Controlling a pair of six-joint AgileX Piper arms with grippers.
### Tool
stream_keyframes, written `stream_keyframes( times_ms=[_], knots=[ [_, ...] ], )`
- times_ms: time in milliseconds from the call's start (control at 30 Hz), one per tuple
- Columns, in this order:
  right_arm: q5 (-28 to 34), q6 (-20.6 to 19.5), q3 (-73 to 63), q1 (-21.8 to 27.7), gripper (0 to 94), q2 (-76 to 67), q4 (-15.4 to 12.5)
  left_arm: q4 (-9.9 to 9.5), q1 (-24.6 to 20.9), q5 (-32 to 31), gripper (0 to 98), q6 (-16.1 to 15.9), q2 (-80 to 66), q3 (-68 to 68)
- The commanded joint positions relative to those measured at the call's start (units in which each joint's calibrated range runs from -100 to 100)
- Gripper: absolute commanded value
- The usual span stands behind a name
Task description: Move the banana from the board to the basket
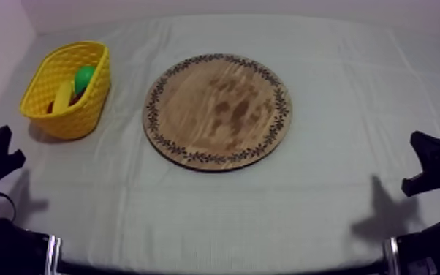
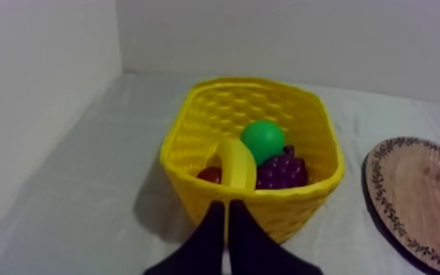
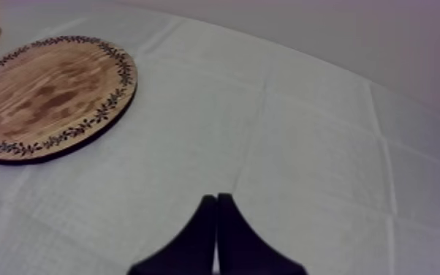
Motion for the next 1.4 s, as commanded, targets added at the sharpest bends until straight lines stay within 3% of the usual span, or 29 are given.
stream_keyframes(
  times_ms=[0, 233, 1367],
  knots=[
    [-0.03, 0.00, -0.03, 0.00, 0.3, 0.00, 0.01, 1.49, -0.26, -0.60, 0.0, -1.39, -0.03, 0.34],
    [-0.03, -0.01, -0.03, 0.00, 0.3, 0.00, 0.01, 2.82, 0.05, -0.38, 0.0, -2.70, -0.04, 0.59],
    [-0.03, -0.02, -0.03, 0.00, 0.3, 0.00, 0.01, 3.49, 0.09, 3.04, 0.0, -2.94, -0.04, 0.08]
  ],
)
